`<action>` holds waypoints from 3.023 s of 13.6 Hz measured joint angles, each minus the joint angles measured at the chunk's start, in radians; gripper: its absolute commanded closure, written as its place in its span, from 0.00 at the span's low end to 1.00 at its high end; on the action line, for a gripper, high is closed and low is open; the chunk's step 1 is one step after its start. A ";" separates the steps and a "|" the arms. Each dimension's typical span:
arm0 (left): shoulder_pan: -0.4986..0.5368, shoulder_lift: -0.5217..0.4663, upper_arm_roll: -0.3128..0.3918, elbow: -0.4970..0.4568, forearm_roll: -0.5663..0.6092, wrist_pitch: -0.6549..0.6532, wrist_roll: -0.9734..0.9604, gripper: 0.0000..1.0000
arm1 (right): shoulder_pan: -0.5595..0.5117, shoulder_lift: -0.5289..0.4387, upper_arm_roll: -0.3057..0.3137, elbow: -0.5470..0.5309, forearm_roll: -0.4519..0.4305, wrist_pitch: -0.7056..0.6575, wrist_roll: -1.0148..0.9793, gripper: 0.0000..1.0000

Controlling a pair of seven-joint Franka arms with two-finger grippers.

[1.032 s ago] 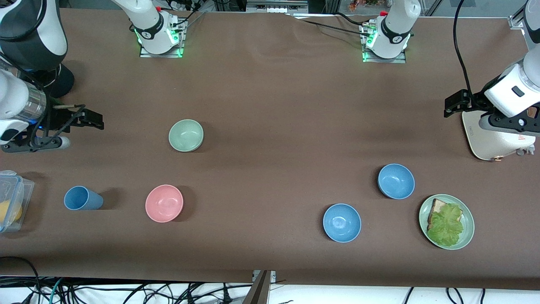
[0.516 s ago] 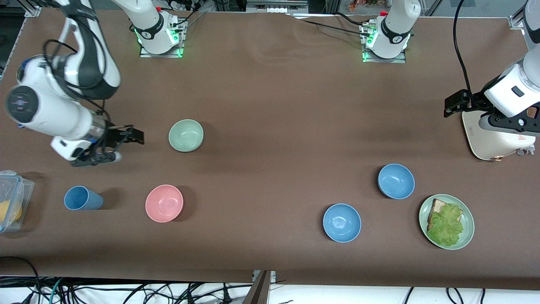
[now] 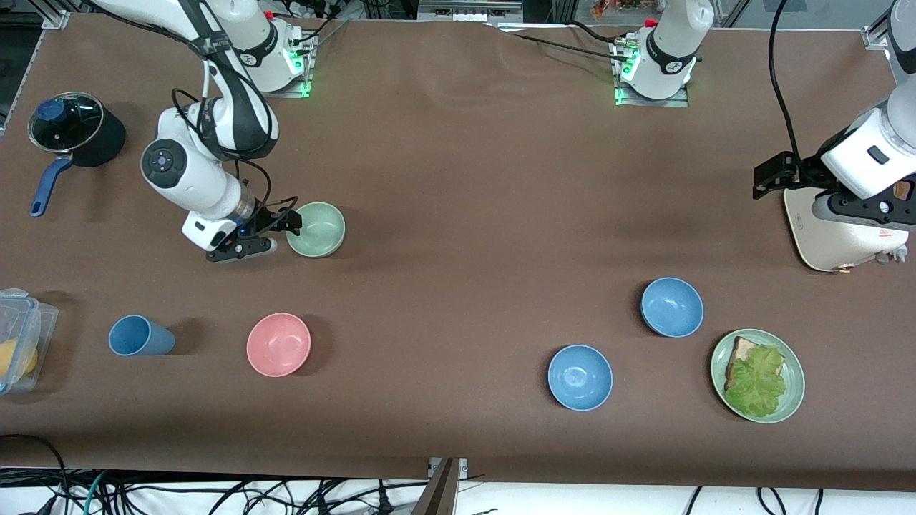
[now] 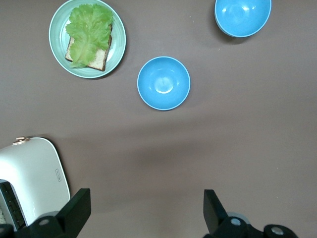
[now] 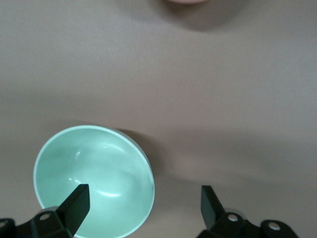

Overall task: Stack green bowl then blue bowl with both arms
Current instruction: 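Close the right gripper on the green bowl's rim, then move the green bowl with the right gripper to the table's middle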

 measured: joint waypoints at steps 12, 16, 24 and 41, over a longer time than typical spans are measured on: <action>-0.001 0.000 -0.001 0.000 0.000 0.000 0.000 0.00 | 0.000 0.070 0.000 -0.069 0.000 0.143 0.000 0.89; -0.001 0.000 -0.001 0.000 0.000 0.000 0.000 0.00 | 0.000 0.068 0.006 -0.067 0.001 0.145 0.000 1.00; -0.003 0.000 -0.002 0.023 0.000 0.000 0.000 0.00 | 0.117 0.104 0.131 0.275 0.001 -0.133 0.375 1.00; -0.005 0.000 -0.003 0.024 0.000 0.000 0.000 0.00 | 0.460 0.501 0.072 0.707 -0.104 -0.073 0.943 0.00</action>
